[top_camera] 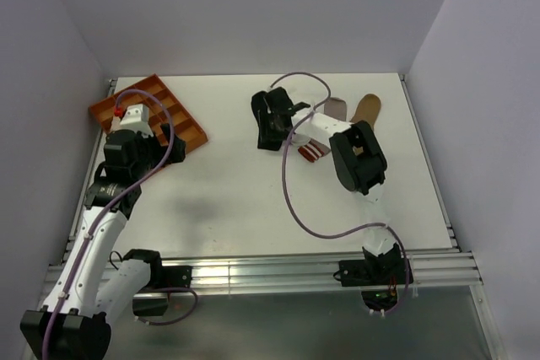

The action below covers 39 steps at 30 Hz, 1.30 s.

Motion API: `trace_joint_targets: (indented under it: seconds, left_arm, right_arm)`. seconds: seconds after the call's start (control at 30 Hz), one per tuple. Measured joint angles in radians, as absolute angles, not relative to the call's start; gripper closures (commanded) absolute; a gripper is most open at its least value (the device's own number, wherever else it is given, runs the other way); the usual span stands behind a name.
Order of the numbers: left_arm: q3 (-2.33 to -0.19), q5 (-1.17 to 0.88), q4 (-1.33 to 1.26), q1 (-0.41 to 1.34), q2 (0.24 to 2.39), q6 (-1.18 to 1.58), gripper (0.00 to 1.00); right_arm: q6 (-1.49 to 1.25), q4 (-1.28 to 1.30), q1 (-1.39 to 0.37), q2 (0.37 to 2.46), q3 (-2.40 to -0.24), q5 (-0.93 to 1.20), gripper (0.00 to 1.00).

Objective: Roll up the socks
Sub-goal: Move the sock to the center of the board, then roll the sock at the center of the board.

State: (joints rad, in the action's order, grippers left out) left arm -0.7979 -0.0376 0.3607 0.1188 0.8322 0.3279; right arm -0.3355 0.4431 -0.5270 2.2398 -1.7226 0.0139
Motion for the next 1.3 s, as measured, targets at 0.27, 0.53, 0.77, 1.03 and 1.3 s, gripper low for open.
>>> trace_joint_targets:
  seconds: [0.27, 0.53, 0.77, 1.03, 1.3]
  left_arm:
    - [-0.763, -0.041, 0.355, 0.162, 0.829, 0.314, 0.01]
    - [-0.763, -0.052, 0.353, 0.170, 0.846, 0.309, 0.02]
    - [-0.763, -0.048, 0.353, 0.172, 0.851, 0.309, 0.02]
    - [-0.763, -0.046, 0.355, 0.172, 0.868, 0.309, 0.02]
    - [-0.763, -0.030, 0.357, 0.172, 0.868, 0.309, 0.02]
  right_arm:
    - [-0.546, 0.352, -0.680, 1.977, -1.321, 0.002, 0.40]
    - [-0.519, 0.377, -0.853, 1.845, -1.219, 0.004, 0.40]
    - [-0.274, 0.382, -0.912, 1.697, -1.150, -0.090, 0.41]
    - [-0.104, 0.384, -0.987, 1.748, -1.138, -0.189, 0.45]
    - [-0.014, 0.360, -1.052, 1.795, -1.137, -0.220, 0.46]
